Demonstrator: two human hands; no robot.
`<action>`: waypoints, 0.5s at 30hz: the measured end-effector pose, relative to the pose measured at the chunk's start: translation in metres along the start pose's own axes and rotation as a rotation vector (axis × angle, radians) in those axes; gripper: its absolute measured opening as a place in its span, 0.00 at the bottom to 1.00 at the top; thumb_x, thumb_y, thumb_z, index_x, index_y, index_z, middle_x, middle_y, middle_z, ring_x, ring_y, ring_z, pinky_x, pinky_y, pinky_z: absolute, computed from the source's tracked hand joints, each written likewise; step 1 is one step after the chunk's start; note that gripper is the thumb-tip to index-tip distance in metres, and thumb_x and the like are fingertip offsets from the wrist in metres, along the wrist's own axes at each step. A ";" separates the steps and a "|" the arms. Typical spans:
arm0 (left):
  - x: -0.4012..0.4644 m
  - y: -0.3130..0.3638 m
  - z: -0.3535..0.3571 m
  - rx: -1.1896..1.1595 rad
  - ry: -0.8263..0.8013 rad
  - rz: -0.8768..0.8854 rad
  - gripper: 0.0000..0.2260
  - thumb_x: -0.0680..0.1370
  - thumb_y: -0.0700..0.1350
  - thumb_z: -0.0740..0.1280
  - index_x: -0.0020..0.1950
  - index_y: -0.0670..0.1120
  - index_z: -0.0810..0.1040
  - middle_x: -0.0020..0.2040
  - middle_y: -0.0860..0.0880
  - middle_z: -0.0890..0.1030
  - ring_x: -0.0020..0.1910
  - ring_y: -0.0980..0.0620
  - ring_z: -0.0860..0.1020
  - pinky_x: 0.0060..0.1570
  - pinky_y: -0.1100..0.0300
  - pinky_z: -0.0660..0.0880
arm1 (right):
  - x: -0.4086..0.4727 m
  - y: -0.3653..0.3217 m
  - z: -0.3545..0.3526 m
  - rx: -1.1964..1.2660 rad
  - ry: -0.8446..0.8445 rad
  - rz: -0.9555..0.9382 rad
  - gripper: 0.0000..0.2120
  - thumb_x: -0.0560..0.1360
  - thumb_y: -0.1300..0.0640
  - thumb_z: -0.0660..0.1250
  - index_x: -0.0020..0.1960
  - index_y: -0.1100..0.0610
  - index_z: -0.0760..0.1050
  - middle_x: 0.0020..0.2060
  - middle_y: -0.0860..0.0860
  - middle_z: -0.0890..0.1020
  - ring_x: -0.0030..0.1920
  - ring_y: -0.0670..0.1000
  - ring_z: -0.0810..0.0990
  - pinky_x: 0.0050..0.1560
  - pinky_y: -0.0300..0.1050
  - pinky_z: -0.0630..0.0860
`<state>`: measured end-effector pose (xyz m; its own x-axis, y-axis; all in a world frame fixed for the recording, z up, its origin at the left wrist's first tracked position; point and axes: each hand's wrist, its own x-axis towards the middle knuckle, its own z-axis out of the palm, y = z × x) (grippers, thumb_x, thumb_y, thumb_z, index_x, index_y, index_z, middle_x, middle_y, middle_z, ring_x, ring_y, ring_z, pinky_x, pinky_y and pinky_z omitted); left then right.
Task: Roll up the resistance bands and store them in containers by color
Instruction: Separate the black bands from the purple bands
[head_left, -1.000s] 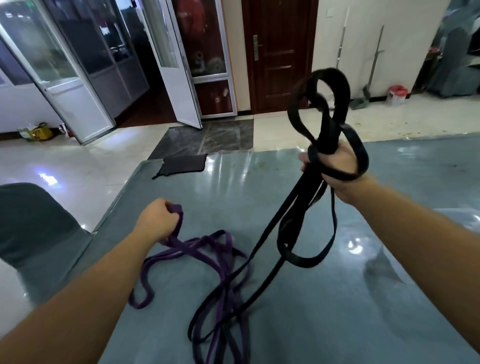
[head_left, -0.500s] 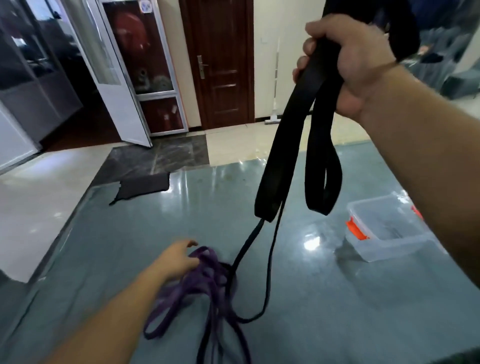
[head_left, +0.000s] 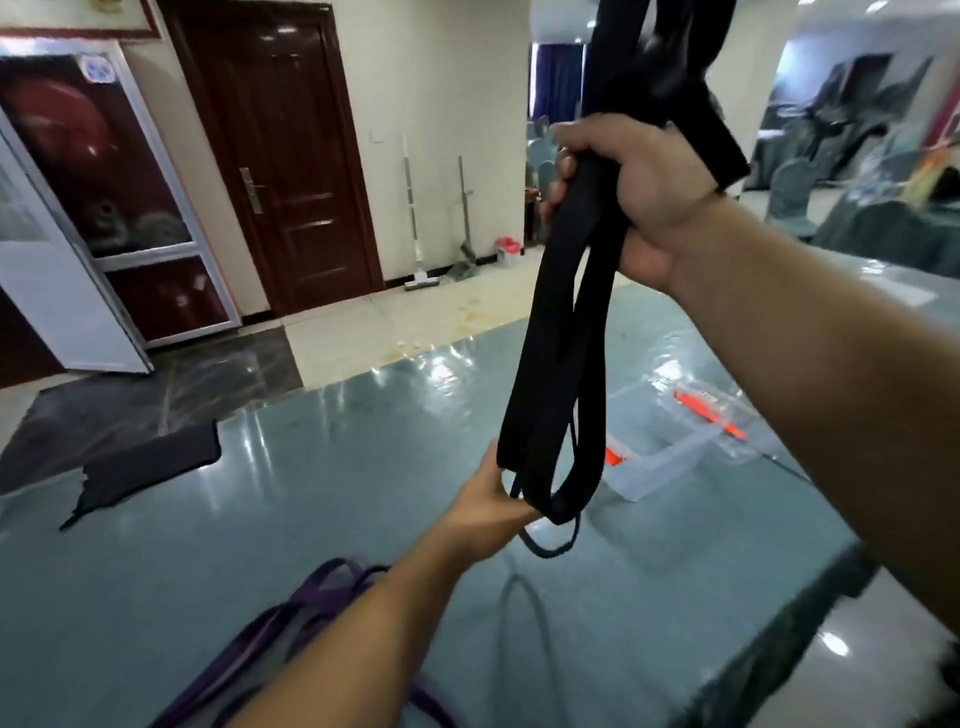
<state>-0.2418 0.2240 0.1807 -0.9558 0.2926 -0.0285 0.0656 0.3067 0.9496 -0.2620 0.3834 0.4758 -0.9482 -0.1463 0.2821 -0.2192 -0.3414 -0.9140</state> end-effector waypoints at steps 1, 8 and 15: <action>0.002 0.003 0.011 -0.012 -0.017 -0.021 0.41 0.61 0.65 0.82 0.70 0.60 0.72 0.60 0.69 0.79 0.60 0.69 0.77 0.64 0.61 0.77 | -0.004 -0.004 -0.008 0.002 0.019 -0.002 0.10 0.80 0.60 0.66 0.40 0.56 0.73 0.32 0.51 0.74 0.32 0.51 0.73 0.43 0.48 0.79; 0.028 0.025 0.091 0.073 -0.166 -0.023 0.17 0.74 0.54 0.77 0.59 0.62 0.76 0.54 0.70 0.78 0.54 0.74 0.77 0.55 0.75 0.72 | -0.028 -0.030 -0.082 -0.041 0.166 -0.036 0.12 0.80 0.60 0.66 0.37 0.57 0.75 0.29 0.51 0.75 0.31 0.51 0.75 0.44 0.49 0.79; 0.068 0.045 0.160 0.144 -0.231 -0.137 0.09 0.81 0.54 0.66 0.49 0.51 0.81 0.42 0.49 0.86 0.40 0.55 0.85 0.45 0.59 0.80 | -0.069 -0.041 -0.231 -0.365 0.389 -0.063 0.11 0.79 0.65 0.70 0.39 0.58 0.74 0.32 0.51 0.76 0.33 0.51 0.75 0.44 0.47 0.76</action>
<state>-0.2580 0.4026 0.1711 -0.8693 0.4324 -0.2395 -0.0044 0.4777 0.8785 -0.2406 0.6221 0.4268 -0.9307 0.2425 0.2740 -0.2783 0.0172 -0.9603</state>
